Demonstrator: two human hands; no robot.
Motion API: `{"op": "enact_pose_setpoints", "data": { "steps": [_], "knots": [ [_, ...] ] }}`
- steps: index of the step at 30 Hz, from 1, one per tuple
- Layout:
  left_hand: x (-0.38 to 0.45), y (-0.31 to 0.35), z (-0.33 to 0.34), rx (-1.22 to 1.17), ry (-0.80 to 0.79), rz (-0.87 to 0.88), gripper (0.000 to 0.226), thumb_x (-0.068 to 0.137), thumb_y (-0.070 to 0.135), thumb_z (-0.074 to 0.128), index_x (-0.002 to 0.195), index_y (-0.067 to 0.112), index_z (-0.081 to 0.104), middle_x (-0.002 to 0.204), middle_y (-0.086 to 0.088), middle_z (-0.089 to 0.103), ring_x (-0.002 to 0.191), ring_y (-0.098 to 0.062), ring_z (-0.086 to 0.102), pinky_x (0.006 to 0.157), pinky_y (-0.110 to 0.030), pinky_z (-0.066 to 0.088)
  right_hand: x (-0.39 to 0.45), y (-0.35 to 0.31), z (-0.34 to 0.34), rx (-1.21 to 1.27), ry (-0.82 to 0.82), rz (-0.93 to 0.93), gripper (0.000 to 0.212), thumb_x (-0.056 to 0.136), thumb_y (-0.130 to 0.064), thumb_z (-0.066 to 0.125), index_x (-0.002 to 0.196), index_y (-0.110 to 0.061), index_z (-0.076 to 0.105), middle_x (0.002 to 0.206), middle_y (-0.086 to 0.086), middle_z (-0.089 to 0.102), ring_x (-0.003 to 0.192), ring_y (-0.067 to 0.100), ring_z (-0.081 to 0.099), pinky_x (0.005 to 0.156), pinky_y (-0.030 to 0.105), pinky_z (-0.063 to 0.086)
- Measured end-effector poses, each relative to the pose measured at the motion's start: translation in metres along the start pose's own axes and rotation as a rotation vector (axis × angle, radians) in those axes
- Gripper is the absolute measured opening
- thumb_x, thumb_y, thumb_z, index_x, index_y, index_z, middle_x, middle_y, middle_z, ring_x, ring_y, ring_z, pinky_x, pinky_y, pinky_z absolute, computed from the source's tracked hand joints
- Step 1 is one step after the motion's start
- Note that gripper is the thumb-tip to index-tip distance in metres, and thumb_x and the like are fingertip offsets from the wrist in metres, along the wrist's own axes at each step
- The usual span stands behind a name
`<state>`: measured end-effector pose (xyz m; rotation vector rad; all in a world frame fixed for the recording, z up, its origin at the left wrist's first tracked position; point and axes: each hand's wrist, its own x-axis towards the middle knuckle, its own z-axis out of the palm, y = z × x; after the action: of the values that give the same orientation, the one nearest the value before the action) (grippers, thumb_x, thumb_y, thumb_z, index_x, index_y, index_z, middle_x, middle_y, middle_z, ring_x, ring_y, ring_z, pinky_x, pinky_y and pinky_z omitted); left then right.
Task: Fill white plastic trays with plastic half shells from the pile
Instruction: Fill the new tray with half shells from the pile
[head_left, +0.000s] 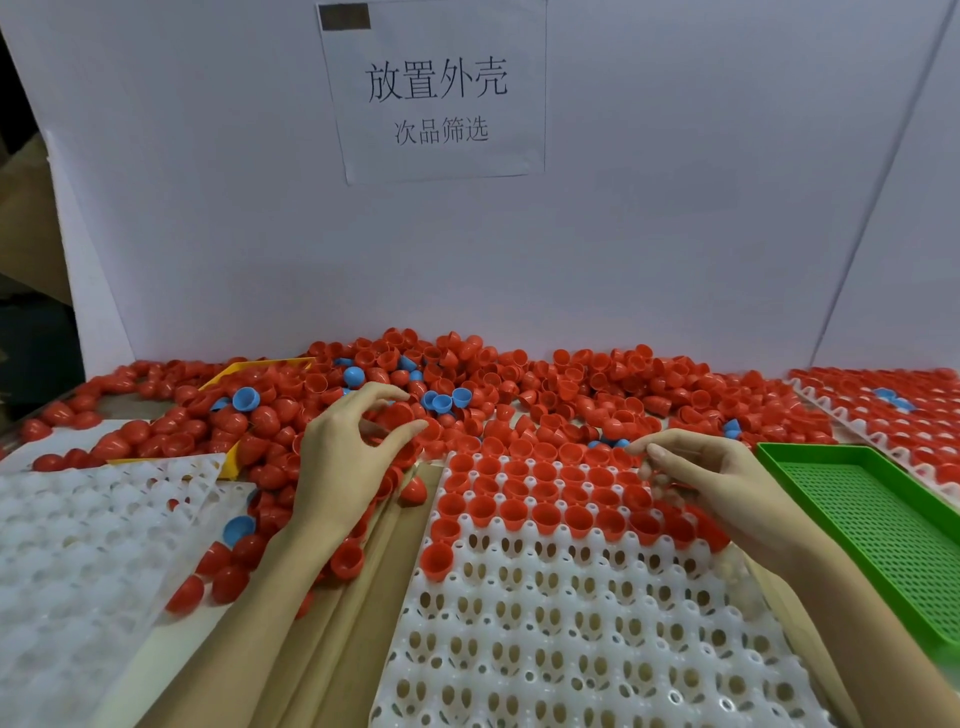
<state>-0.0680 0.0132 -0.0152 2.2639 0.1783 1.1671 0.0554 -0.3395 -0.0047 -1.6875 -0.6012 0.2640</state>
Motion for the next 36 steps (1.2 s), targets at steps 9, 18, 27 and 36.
{"op": "enact_pose_setpoints", "data": {
  "steps": [9,18,27,36],
  "knots": [
    [-0.005,-0.015,0.007,0.080,-0.142,0.036,0.035,0.089,0.031,0.078,0.096,0.025,0.044,0.086,0.011,0.055,0.078,-0.004,0.060,0.069,-0.019,0.050,-0.001,0.002,0.002,-0.025,-0.018,-0.004,0.019,0.099,-0.029,0.065,0.107,-0.025,0.082,0.097,0.012,0.077,0.086,0.021,0.069,0.091,0.047,0.054],
    [-0.001,0.019,0.004,-0.258,-0.305,-0.226,0.028,0.104,0.050,0.042,0.101,0.024,0.052,0.060,-0.015,0.051,0.043,-0.030,0.038,0.043,-0.039,0.035,0.000,0.002,0.002,-0.028,-0.043,0.001,0.021,0.097,-0.033,0.066,0.108,-0.026,0.082,0.097,0.009,0.077,0.084,0.017,0.069,0.085,0.037,0.056],
    [-0.010,0.043,0.004,-0.883,-0.848,-0.431,0.012,0.104,0.018,0.057,0.114,0.011,0.055,0.088,-0.014,0.057,0.064,-0.023,0.052,0.050,-0.027,0.037,0.001,0.004,0.003,-0.069,-0.067,-0.011,0.023,0.096,-0.040,0.067,0.110,-0.027,0.081,0.096,0.003,0.078,0.082,0.013,0.069,0.078,0.022,0.058],
    [-0.012,0.043,0.013,-0.808,-0.746,-0.371,0.035,0.094,0.037,0.075,0.122,0.031,0.055,0.085,-0.021,0.074,0.054,-0.023,0.062,0.040,-0.023,0.045,-0.004,-0.009,0.006,-0.070,-0.054,-0.021,0.019,0.097,-0.031,0.066,0.106,-0.028,0.082,0.097,0.008,0.077,0.086,0.022,0.069,0.091,0.043,0.057]
  ]
}}
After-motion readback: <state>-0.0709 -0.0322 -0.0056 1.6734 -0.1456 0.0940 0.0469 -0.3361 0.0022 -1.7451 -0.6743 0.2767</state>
